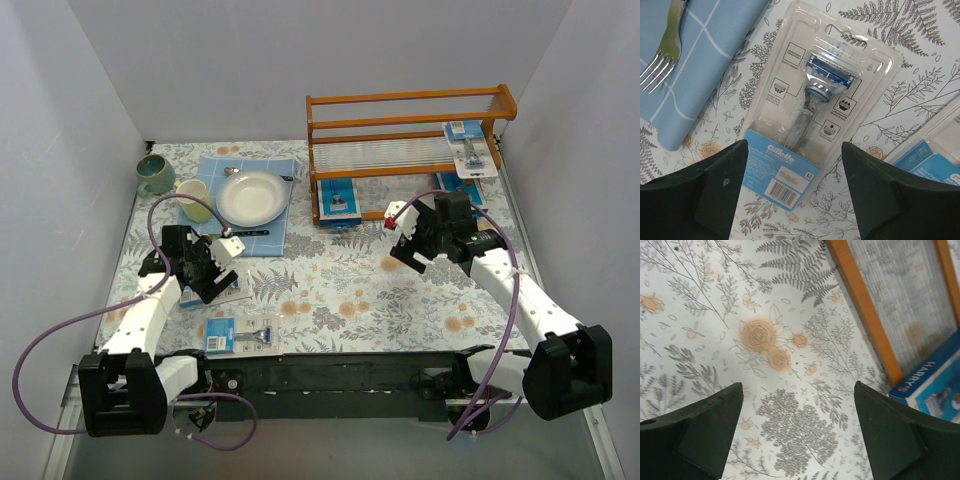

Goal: Place and organize the shaving razors onto the shelf

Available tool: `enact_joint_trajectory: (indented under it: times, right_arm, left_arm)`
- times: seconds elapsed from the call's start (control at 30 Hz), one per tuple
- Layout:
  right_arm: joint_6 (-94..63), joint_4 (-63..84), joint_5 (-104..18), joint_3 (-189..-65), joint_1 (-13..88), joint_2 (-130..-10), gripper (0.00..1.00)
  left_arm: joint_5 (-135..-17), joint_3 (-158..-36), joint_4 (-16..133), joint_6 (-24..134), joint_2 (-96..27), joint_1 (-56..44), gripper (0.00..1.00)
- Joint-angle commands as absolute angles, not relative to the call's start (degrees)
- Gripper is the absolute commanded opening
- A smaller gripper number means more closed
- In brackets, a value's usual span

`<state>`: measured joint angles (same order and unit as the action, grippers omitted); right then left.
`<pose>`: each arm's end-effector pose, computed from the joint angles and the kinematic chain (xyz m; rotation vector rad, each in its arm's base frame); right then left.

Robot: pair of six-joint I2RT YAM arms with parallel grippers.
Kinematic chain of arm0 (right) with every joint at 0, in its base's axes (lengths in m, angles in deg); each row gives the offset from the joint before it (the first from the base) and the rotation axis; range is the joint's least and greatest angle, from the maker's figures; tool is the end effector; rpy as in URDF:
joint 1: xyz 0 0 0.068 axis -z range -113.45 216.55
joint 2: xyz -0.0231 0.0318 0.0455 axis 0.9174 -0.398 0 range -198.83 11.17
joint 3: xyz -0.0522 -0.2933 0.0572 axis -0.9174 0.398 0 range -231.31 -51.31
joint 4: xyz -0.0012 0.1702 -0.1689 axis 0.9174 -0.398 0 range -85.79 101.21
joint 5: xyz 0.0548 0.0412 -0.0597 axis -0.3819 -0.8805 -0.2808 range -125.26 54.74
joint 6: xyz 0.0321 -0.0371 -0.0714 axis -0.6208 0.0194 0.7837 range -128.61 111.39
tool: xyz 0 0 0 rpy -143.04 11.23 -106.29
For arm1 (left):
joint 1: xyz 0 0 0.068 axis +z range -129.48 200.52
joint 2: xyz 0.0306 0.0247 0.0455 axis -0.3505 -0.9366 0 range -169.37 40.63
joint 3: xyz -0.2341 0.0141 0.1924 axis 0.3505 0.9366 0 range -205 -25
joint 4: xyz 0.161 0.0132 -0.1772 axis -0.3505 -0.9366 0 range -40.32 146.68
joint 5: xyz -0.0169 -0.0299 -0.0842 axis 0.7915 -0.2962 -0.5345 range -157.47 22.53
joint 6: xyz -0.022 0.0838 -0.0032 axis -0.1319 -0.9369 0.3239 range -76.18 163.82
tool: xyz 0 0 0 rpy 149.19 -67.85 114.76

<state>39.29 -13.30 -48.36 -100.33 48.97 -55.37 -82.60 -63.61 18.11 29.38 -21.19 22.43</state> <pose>0.2257 0.0897 0.2754 -1.3301 1.8534 -0.0124 0.1785 -0.0142 0.2113 0.3711 2.5826 -0.2495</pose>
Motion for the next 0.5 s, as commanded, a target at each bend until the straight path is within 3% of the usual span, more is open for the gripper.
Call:
enact_joint_trajectory:
  times: [0.0,0.13,0.37,0.4,0.47]
  right_arm:
    - [30.2,-16.9,-50.4,-104.7,47.4,-56.8,0.99]
    - [28.4,-17.4,-49.8,-105.6,46.5,-57.2,0.99]
    - [25.6,-16.2,-49.8,-104.0,46.0,-56.8,0.99]
    - [25.6,-16.1,-50.5,-103.7,45.9,-56.5,0.99]
    - [25.7,-16.4,-51.4,-103.3,46.0,-56.2,0.99]
  left_arm:
    - [-85.6,-61.0,24.1,24.2,-21.8,22.5,0.73]
    - [-82.4,-60.0,28.5,23.5,-27.1,22.6,0.66]
    - [-87.9,-58.8,27.4,18.9,-30.6,22.3,0.55]
    - [-89.8,-58.8,26.0,18.0,-31.4,22.3,0.46]
    - [-91.6,-59.0,21.4,14.9,-31.9,21.8,0.38]
